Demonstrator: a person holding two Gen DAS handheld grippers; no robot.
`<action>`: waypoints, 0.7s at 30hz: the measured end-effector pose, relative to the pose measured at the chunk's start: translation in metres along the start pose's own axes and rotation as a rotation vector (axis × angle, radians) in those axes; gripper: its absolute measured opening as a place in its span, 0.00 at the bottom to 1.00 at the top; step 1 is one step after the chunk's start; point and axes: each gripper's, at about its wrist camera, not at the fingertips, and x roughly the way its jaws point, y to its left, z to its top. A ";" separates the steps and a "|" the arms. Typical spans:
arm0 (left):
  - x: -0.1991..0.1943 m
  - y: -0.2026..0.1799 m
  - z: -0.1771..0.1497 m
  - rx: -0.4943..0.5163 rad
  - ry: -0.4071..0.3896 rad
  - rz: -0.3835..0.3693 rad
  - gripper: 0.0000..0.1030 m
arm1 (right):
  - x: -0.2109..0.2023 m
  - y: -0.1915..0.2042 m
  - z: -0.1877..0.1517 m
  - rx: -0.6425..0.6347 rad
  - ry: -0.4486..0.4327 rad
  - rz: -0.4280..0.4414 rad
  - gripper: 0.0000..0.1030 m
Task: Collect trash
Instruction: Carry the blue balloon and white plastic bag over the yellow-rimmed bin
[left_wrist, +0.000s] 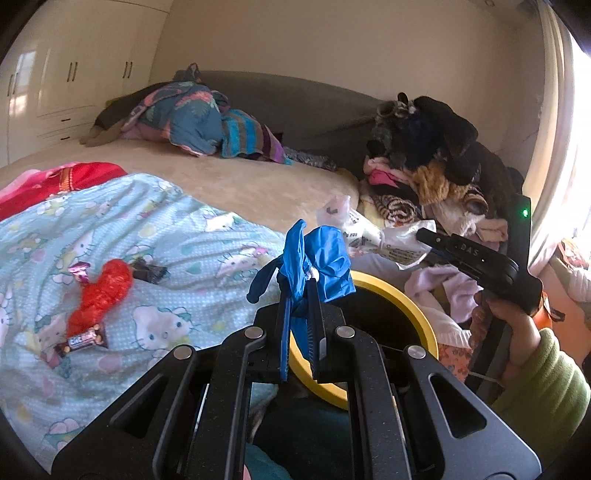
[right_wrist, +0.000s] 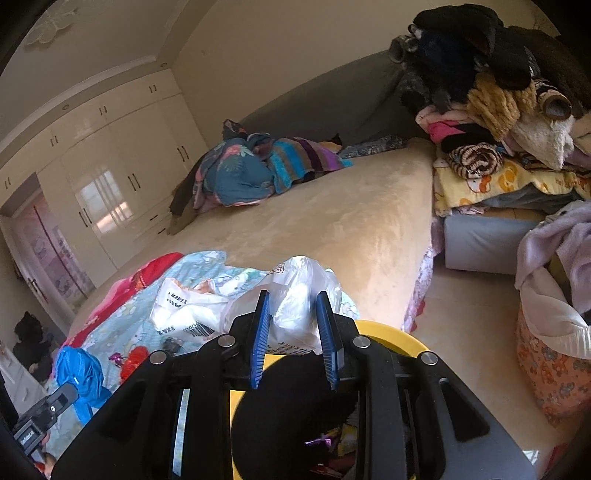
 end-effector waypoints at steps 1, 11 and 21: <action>0.002 -0.002 -0.001 0.004 0.006 -0.003 0.05 | 0.000 -0.002 -0.001 0.002 0.001 -0.004 0.24; 0.021 -0.026 -0.014 0.045 0.066 -0.034 0.05 | 0.010 -0.020 -0.009 0.016 0.033 -0.040 0.24; 0.041 -0.039 -0.024 0.060 0.126 -0.060 0.05 | 0.026 -0.034 -0.020 0.036 0.088 -0.065 0.24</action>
